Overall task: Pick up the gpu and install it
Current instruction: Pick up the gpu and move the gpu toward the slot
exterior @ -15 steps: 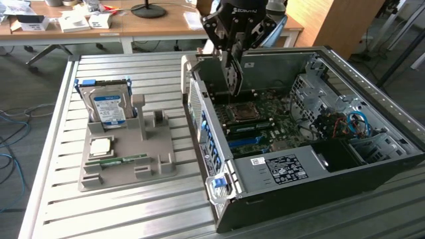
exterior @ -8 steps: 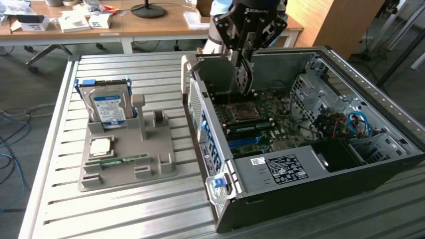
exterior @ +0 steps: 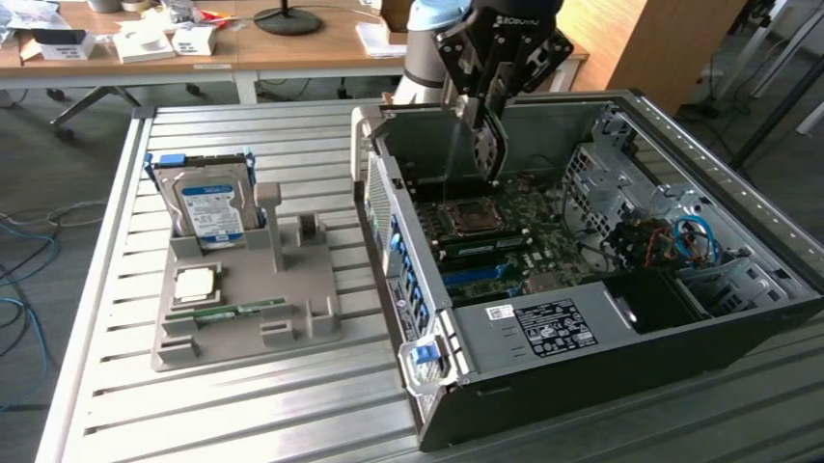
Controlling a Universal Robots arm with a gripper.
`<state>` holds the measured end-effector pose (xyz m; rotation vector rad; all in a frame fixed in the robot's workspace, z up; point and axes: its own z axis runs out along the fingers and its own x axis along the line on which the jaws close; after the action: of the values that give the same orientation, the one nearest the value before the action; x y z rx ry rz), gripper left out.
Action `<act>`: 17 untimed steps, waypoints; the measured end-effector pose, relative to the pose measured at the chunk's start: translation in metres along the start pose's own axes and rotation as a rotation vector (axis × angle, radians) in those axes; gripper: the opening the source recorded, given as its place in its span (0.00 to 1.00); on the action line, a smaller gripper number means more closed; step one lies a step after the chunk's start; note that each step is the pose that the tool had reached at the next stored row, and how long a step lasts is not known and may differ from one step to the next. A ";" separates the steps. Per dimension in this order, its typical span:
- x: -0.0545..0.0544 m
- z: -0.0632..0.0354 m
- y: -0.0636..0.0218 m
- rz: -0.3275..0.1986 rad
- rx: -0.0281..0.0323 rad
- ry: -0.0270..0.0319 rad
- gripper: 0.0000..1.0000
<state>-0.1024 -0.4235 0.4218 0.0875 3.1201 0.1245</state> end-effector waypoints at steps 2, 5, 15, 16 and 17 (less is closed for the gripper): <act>-0.006 0.0002 0.0003 0.000 -0.0001 0.0004 0.26; -0.016 0.0004 0.0009 0.000 0.0000 0.0008 0.26; -0.046 0.0010 0.0025 0.000 0.0001 0.0020 0.26; -0.049 0.0010 0.0027 0.000 0.0001 0.0021 0.26; -0.052 0.0011 0.0029 0.000 0.0001 0.0022 0.26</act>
<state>-0.0503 -0.4235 0.4217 0.0877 3.1223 0.1246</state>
